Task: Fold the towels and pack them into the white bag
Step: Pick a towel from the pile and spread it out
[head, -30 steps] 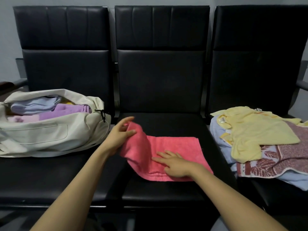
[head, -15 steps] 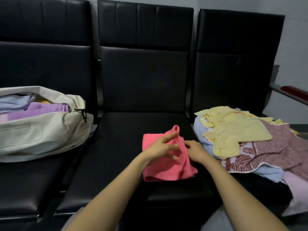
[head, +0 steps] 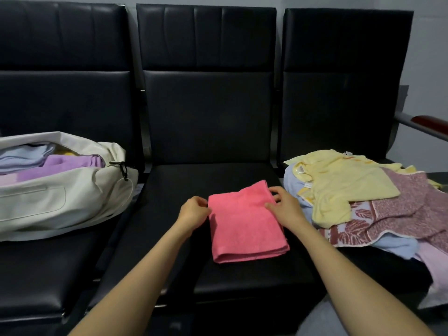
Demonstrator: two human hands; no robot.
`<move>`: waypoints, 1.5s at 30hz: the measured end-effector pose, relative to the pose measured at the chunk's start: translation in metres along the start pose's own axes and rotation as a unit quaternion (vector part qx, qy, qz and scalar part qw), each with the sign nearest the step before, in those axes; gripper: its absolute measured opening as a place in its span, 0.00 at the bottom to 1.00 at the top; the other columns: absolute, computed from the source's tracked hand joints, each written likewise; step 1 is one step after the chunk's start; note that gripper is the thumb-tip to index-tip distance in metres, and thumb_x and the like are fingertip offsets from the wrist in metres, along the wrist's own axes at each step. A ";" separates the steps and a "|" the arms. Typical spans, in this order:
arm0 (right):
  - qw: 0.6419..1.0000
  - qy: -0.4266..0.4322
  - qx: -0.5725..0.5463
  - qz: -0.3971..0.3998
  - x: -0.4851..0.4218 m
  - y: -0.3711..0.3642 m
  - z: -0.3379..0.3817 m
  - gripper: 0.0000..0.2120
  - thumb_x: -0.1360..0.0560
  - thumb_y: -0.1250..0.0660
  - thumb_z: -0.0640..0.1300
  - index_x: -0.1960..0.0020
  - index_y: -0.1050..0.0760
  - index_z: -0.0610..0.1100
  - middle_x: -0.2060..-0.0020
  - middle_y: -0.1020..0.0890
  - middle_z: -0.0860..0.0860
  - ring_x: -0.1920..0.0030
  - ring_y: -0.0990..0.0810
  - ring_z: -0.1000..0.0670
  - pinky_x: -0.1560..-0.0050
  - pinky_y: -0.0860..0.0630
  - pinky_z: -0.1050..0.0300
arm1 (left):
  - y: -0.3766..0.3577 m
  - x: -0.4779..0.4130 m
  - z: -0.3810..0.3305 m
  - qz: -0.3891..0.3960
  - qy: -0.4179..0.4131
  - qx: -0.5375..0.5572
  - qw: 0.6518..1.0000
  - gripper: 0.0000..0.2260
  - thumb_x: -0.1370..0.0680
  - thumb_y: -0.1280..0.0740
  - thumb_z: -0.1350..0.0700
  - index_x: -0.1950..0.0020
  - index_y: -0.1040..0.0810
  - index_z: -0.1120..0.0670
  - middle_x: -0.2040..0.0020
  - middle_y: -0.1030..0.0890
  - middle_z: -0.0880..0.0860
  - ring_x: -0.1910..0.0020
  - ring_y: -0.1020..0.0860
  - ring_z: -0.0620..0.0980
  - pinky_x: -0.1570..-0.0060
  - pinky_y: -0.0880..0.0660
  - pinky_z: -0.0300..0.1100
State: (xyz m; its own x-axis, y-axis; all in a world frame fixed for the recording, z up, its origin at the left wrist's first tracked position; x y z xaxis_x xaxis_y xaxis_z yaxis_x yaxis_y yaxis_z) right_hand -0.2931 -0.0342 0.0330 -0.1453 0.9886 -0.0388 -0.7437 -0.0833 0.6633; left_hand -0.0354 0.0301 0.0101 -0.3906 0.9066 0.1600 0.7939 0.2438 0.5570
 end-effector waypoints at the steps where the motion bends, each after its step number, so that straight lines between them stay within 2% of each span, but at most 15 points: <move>1: 1.000 -0.005 0.018 0.012 0.002 -0.003 -0.001 0.20 0.24 0.33 0.40 0.32 0.30 0.44 0.51 0.22 0.51 0.49 0.22 0.49 0.52 0.30 0.59 | 0.000 0.001 0.005 0.011 0.014 -0.008 1.000 0.08 0.24 0.31 0.57 0.46 0.23 0.57 0.50 0.21 0.54 0.55 0.22 0.50 0.50 0.22 0.46; 5: 0.994 -0.011 0.104 0.038 0.007 -0.015 -0.006 0.20 0.21 0.37 0.41 0.30 0.30 0.42 0.37 0.22 0.44 0.39 0.24 0.45 0.42 0.30 0.56 | -0.018 0.007 0.013 0.080 0.062 0.006 0.995 0.12 0.23 0.31 0.51 0.48 0.26 0.58 0.46 0.22 0.56 0.52 0.21 0.51 0.51 0.22 0.44; 7: 0.994 -0.010 0.105 0.029 0.005 -0.015 -0.005 0.19 0.20 0.39 0.42 0.30 0.30 0.42 0.37 0.22 0.45 0.38 0.24 0.45 0.42 0.30 0.55 | -0.029 0.008 0.015 0.107 0.081 0.046 0.990 0.14 0.24 0.30 0.50 0.49 0.26 0.60 0.45 0.22 0.56 0.51 0.21 0.51 0.50 0.21 0.45; 11: 0.993 -0.011 0.116 0.005 0.004 -0.016 -0.007 0.16 0.19 0.40 0.43 0.32 0.28 0.43 0.41 0.20 0.46 0.42 0.22 0.46 0.43 0.28 0.53 | -0.042 0.016 0.016 0.138 0.136 0.149 0.970 0.28 0.32 0.22 0.51 0.38 0.28 0.62 0.42 0.22 0.56 0.49 0.22 0.52 0.56 0.22 0.44; 15: 0.986 -0.020 0.165 -0.019 0.004 -0.017 -0.005 0.15 0.18 0.42 0.44 0.33 0.29 0.44 0.43 0.20 0.45 0.45 0.21 0.45 0.48 0.26 0.52 | -0.048 0.022 -0.003 0.164 0.122 0.244 0.948 0.17 0.30 0.24 0.55 0.46 0.24 0.58 0.45 0.21 0.56 0.47 0.22 0.53 0.49 0.23 0.47; 20: 0.959 -0.061 0.273 0.033 0.003 -0.032 -0.004 0.22 0.18 0.45 0.50 0.28 0.37 0.40 0.32 0.32 0.42 0.33 0.31 0.43 0.40 0.30 0.51 | -0.042 0.027 -0.036 0.166 0.031 0.263 0.950 0.11 0.24 0.32 0.54 0.43 0.25 0.55 0.46 0.21 0.55 0.46 0.22 0.54 0.46 0.24 0.49; 24: 0.961 -0.155 0.184 0.137 0.008 -0.039 -0.016 0.32 0.25 0.35 0.61 0.31 0.33 0.38 0.36 0.26 0.42 0.39 0.24 0.44 0.41 0.26 0.52 | -0.021 0.018 -0.030 0.087 -0.012 0.150 0.985 0.17 0.25 0.31 0.52 0.38 0.27 0.56 0.46 0.21 0.52 0.49 0.22 0.50 0.53 0.24 0.43; 29: 0.962 -0.188 0.089 0.179 0.016 -0.049 -0.020 0.33 0.31 0.25 0.53 0.33 0.32 0.39 0.38 0.24 0.44 0.41 0.23 0.45 0.40 0.25 0.51 | -0.014 0.008 0.007 0.065 0.076 0.041 0.994 0.23 0.24 0.32 0.54 0.32 0.33 0.60 0.41 0.25 0.56 0.49 0.24 0.52 0.55 0.24 0.44; 32: 0.966 -0.187 -0.070 0.165 0.015 -0.050 -0.010 0.16 0.30 0.25 0.43 0.46 0.27 0.42 0.47 0.22 0.46 0.49 0.22 0.48 0.53 0.24 0.56 | -0.008 0.008 0.017 0.055 0.103 0.015 0.993 0.34 0.23 0.31 0.55 0.25 0.47 0.60 0.43 0.28 0.56 0.55 0.26 0.50 0.62 0.25 0.42; 34: 0.951 -0.191 -0.193 0.150 0.014 -0.046 -0.002 0.09 0.28 0.29 0.38 0.49 0.26 0.40 0.48 0.21 0.43 0.54 0.21 0.49 0.57 0.26 0.56 | -0.008 0.007 0.020 0.067 0.095 0.043 0.992 0.34 0.22 0.32 0.56 0.24 0.50 0.55 0.41 0.28 0.56 0.55 0.26 0.50 0.61 0.24 0.44; 36: 0.926 -0.187 -0.290 0.150 0.012 -0.045 0.004 0.21 0.27 0.31 0.34 0.35 0.31 0.41 0.41 0.25 0.41 0.52 0.22 0.47 0.56 0.26 0.54 | -0.009 0.006 0.020 0.089 0.085 0.090 0.988 0.28 0.21 0.34 0.59 0.26 0.43 0.48 0.38 0.29 0.57 0.54 0.26 0.50 0.64 0.25 0.44; 38: 0.911 -0.168 -0.337 0.170 0.011 -0.046 0.009 0.35 0.25 0.33 0.32 0.26 0.42 0.55 0.36 0.31 0.43 0.47 0.23 0.46 0.53 0.24 0.51 | -0.004 0.007 0.014 0.102 0.073 0.149 0.981 0.17 0.20 0.38 0.61 0.33 0.31 0.48 0.39 0.29 0.56 0.55 0.28 0.49 0.62 0.26 0.45; 40: 0.911 -0.126 -0.352 0.173 0.010 -0.040 0.017 0.34 0.23 0.36 0.32 0.27 0.40 0.61 0.38 0.31 0.48 0.46 0.24 0.48 0.49 0.24 0.51 | 0.000 0.012 -0.001 0.135 0.043 0.199 0.970 0.12 0.19 0.39 0.63 0.40 0.24 0.51 0.42 0.27 0.56 0.54 0.28 0.50 0.60 0.27 0.43; 42: 0.913 -0.079 -0.368 0.155 0.010 -0.027 0.027 0.27 0.23 0.36 0.32 0.33 0.30 0.57 0.39 0.27 0.48 0.46 0.23 0.49 0.49 0.24 0.54 | 0.010 0.020 -0.019 0.159 -0.015 0.227 0.961 0.14 0.22 0.37 0.68 0.40 0.23 0.53 0.46 0.25 0.55 0.54 0.26 0.49 0.57 0.26 0.42; 45: 0.928 -0.005 -0.334 0.162 0.012 -0.015 0.039 0.25 0.30 0.28 0.31 0.40 0.24 0.53 0.41 0.23 0.47 0.42 0.22 0.48 0.43 0.23 0.53 | 0.032 0.030 -0.036 0.105 -0.116 0.127 0.980 0.24 0.29 0.29 0.69 0.38 0.25 0.50 0.48 0.25 0.54 0.54 0.25 0.46 0.58 0.25 0.33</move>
State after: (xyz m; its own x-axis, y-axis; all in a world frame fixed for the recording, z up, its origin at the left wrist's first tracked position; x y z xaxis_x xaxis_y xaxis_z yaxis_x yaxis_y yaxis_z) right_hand -0.2580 -0.0158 0.0522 -0.4289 0.8986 0.0919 -0.9011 -0.4328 0.0266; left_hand -0.0385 0.0523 0.0622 -0.1136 0.9925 0.0442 0.9473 0.0948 0.3059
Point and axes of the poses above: each hand's wrist, its own x-axis away from the middle knuckle, its own y-axis out of the back of the hand, z = x × y, the point moved 9 cm from there along -x, towards the middle knuckle
